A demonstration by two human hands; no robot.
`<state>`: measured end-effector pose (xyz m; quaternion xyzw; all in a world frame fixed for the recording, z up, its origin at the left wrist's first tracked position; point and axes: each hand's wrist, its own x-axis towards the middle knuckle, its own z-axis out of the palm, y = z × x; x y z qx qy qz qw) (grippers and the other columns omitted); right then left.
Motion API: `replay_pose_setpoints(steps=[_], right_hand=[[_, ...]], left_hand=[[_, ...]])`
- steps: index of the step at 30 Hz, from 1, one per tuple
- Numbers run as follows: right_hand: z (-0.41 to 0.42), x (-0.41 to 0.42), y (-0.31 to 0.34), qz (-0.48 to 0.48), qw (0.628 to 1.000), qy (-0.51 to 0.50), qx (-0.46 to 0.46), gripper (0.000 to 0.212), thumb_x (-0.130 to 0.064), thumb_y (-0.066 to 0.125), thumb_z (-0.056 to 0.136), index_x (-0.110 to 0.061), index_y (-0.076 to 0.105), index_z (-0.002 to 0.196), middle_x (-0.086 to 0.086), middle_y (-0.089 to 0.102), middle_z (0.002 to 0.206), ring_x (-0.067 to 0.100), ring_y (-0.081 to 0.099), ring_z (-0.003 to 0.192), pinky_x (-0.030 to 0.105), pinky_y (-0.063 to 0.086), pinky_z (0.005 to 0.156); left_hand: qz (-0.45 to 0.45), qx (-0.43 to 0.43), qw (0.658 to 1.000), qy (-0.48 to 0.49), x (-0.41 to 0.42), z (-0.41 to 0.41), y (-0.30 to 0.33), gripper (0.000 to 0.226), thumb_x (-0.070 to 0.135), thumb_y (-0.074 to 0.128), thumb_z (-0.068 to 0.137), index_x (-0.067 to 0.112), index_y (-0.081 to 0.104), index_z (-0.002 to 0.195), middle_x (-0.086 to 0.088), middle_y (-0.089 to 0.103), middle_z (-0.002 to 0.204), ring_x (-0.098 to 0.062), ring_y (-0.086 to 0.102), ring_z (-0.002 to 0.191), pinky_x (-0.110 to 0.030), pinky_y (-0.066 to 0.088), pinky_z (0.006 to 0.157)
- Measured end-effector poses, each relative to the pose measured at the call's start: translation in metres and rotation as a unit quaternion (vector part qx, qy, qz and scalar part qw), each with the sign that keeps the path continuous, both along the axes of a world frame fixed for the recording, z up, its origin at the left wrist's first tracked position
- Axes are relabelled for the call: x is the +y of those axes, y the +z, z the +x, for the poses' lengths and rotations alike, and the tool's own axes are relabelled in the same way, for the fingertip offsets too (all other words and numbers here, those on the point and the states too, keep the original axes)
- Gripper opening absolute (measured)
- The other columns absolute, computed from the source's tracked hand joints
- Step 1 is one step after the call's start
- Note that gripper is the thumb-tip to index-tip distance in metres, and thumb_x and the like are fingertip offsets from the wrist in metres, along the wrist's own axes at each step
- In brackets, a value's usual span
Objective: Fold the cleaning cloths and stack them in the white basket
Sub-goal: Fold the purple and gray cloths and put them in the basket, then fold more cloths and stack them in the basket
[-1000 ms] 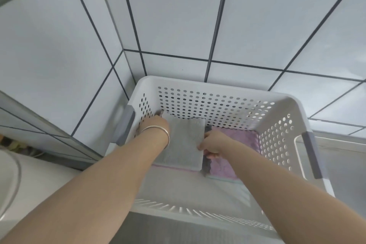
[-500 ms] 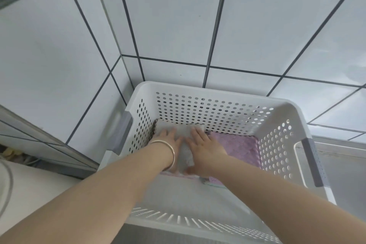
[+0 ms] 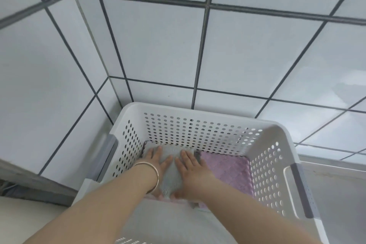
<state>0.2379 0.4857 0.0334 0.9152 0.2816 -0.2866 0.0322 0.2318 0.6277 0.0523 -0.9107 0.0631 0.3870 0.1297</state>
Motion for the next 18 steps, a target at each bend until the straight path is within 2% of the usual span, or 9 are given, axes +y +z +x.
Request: replay_pose_setpoints(steps=[2, 4, 5, 7, 10, 12, 14, 15, 18], right_hand=[[0.008, 0.004, 0.016, 0.037, 0.998, -0.031, 0.029, 0.089, -0.059, 0.050, 0.085, -0.013, 0.009, 0.150, 0.010, 0.001, 0.157, 0.023, -0.004, 0.145, 0.046, 0.006, 0.117], [0.010, 0.010, 0.044, 0.069, 0.995, -0.059, 0.029, 0.070, -0.049, 0.052, 0.087, -0.011, 0.032, 0.142, 0.012, 0.032, 0.147, 0.028, 0.025, 0.137, 0.042, 0.029, 0.108], [0.010, 0.011, 0.062, 0.085, 0.993, -0.076, 0.013, 0.055, -0.040, 0.052, 0.089, -0.010, 0.042, 0.134, 0.012, 0.044, 0.137, 0.028, 0.040, 0.127, 0.038, 0.039, 0.096], [0.003, 0.000, 0.101, 0.128, 0.983, -0.120, -0.047, 0.033, -0.022, 0.047, 0.090, -0.008, 0.052, 0.120, 0.010, 0.057, 0.119, 0.028, 0.056, 0.109, 0.032, 0.042, 0.076], [-0.021, -0.029, 0.148, 0.212, 0.952, -0.139, -0.170, 0.026, -0.012, 0.046, 0.086, -0.013, 0.056, 0.110, 0.006, 0.062, 0.105, 0.027, 0.060, 0.093, 0.028, 0.035, 0.066], [-0.045, -0.055, 0.166, 0.302, 0.895, -0.144, -0.296, 0.024, -0.007, 0.051, 0.075, -0.015, 0.059, 0.096, 0.002, 0.062, 0.084, 0.023, 0.053, 0.067, 0.025, 0.028, 0.049], [-0.067, -0.076, 0.178, 0.347, 0.843, -0.184, -0.367, 0.021, -0.010, 0.055, 0.057, -0.018, 0.061, 0.076, -0.005, 0.054, 0.059, 0.017, 0.044, 0.046, 0.016, 0.009, 0.039], [-0.077, -0.088, 0.181, 0.350, 0.823, -0.195, -0.402, 0.020, -0.014, 0.055, 0.053, -0.020, 0.061, 0.071, -0.008, 0.050, 0.054, 0.014, 0.043, 0.043, 0.017, 0.006, 0.038], [-0.108, -0.129, 0.186, 0.350, 0.786, -0.228, -0.455, 0.020, -0.018, 0.047, 0.059, -0.023, 0.062, 0.072, -0.008, 0.048, 0.056, 0.012, 0.045, 0.045, 0.017, 0.011, 0.039]], left_hand=[[0.010, -0.050, 0.999, -0.018, -0.014, 0.007, 0.020, 0.084, 0.044, 0.063, 0.082, 0.027, 0.013, 0.147, -0.012, 0.010, 0.153, -0.034, 0.010, 0.140, -0.050, 0.021, 0.112], [-0.022, -0.119, 0.993, -0.011, -0.031, 0.011, 0.046, 0.054, 0.029, 0.057, 0.086, 0.024, 0.038, 0.136, -0.007, 0.041, 0.134, -0.029, 0.037, 0.127, -0.049, 0.036, 0.103], [-0.050, -0.158, 0.986, 0.008, -0.037, 0.011, 0.061, 0.043, 0.022, 0.052, 0.087, 0.023, 0.046, 0.129, -0.004, 0.048, 0.125, -0.027, 0.046, 0.118, -0.047, 0.042, 0.097], [-0.103, -0.237, 0.965, 0.038, -0.051, 0.004, 0.096, 0.032, 0.013, 0.045, 0.088, 0.020, 0.052, 0.118, -0.004, 0.052, 0.115, -0.026, 0.055, 0.105, -0.040, 0.047, 0.088], [-0.183, -0.360, 0.914, 0.041, -0.068, -0.020, 0.144, 0.025, 0.016, 0.043, 0.087, 0.024, 0.052, 0.109, 0.000, 0.053, 0.107, -0.025, 0.059, 0.095, -0.033, 0.047, 0.072], [-0.276, -0.450, 0.849, 0.029, -0.088, -0.044, 0.165, 0.020, 0.020, 0.044, 0.085, 0.025, 0.055, 0.100, 0.004, 0.057, 0.100, -0.024, 0.061, 0.087, -0.034, 0.049, 0.068], [-0.358, -0.502, 0.787, 0.022, -0.113, -0.064, 0.174, 0.019, 0.022, 0.044, 0.079, 0.022, 0.059, 0.091, 0.004, 0.061, 0.089, -0.024, 0.062, 0.075, -0.036, 0.050, 0.061], [-0.383, -0.514, 0.767, 0.025, -0.128, -0.073, 0.175, 0.020, 0.023, 0.045, 0.075, 0.021, 0.059, 0.088, 0.004, 0.062, 0.085, -0.024, 0.061, 0.072, -0.036, 0.050, 0.059], [-0.451, -0.523, 0.722, 0.042, -0.173, -0.097, 0.174, 0.024, 0.029, 0.044, 0.071, 0.021, 0.060, 0.087, 0.005, 0.062, 0.082, -0.019, 0.061, 0.071, -0.032, 0.049, 0.059]])
